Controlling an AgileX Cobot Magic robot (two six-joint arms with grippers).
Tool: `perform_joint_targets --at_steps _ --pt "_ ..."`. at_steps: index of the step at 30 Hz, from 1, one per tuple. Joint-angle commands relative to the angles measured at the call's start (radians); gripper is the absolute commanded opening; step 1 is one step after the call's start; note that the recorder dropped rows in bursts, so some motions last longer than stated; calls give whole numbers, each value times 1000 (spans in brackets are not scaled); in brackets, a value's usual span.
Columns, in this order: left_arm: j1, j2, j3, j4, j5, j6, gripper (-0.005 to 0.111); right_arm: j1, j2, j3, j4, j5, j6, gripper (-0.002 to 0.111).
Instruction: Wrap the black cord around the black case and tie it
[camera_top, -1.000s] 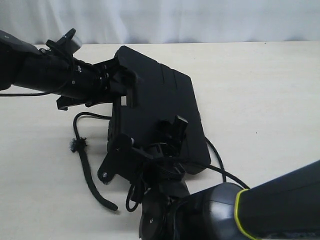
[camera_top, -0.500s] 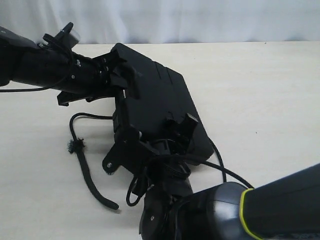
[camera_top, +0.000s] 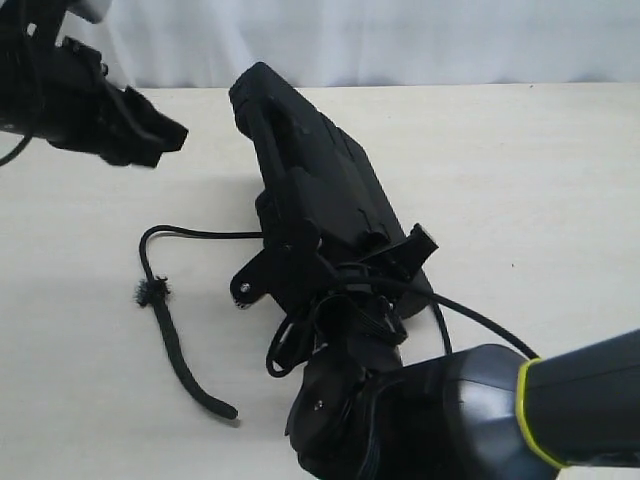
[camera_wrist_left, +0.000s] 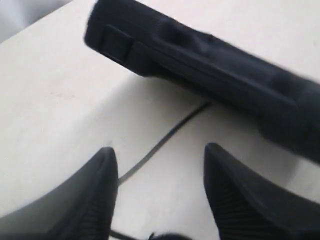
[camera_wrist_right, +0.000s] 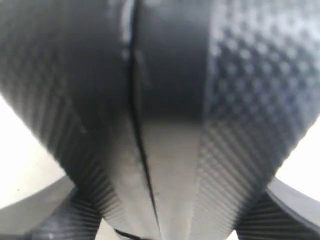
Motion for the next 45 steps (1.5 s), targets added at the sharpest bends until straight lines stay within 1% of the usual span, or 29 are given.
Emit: perform_joint_targets --at_steps 1,2,3,5,6,10,13,16,19,20,22,25,26,28,30,31,33,34,37,39,41,42,43,45 --pt "0 33 4 109 301 435 50 -6 -52 -9 -10 37 15 4" --pt "0 49 4 144 343 482 50 -6 -62 -9 -10 28 15 4" --pt "0 76 4 220 381 541 50 -6 -77 -9 -10 17 15 4" --pt "0 129 4 324 374 570 50 -6 -92 -9 -10 10 15 4" --pt "0 148 4 350 359 597 50 -6 -95 -9 -6 1 15 4" --pt "0 249 4 356 271 803 50 -6 -97 -9 45 -106 13 4" --pt "0 347 4 355 193 934 50 -6 -97 -9 49 -114 13 4" --pt "0 430 4 410 140 1016 50 -6 -97 -9 69 -116 13 4" --pt "0 487 4 426 3 1088 50 -6 -97 -9 94 -116 15 4" --pt "0 497 4 426 -13 1105 50 -6 -97 -9 94 -116 15 4" --pt "0 531 4 411 -14 1154 50 -6 -97 -9 94 -116 15 4" --pt "0 565 4 398 54 1154 48 -6 -97 -9 94 -116 15 4" --pt "0 560 4 386 62 1142 44 -6 -97 -9 94 -116 15 4" --pt "0 503 2 373 69 989 19 -6 -97 -9 94 -116 15 4" --pt "2 431 2 375 82 813 -1 -6 -97 -9 94 -116 15 4" --pt "6 404 2 375 95 750 0 -6 -97 -9 94 -116 17 4" --pt "37 353 2 368 145 617 0 -6 -97 -9 94 -116 17 4" --pt "64 333 2 352 179 553 0 -6 -97 -9 94 -116 21 4" --pt "186 284 2 258 254 423 0 -6 -97 -9 101 -118 37 4" --pt "275 252 2 84 278 428 0 -6 -97 -9 101 -118 51 4" --pt "358 236 2 -62 344 494 0 -6 -97 -9 101 -118 51 4" --pt "396 236 2 -94 384 517 0 -6 -97 -9 101 -118 51 4" --pt "419 236 2 -114 413 517 0 -6 -97 -9 101 -118 51 4" --pt "440 236 2 -152 408 517 0 -6 -97 -9 101 -121 51 4"
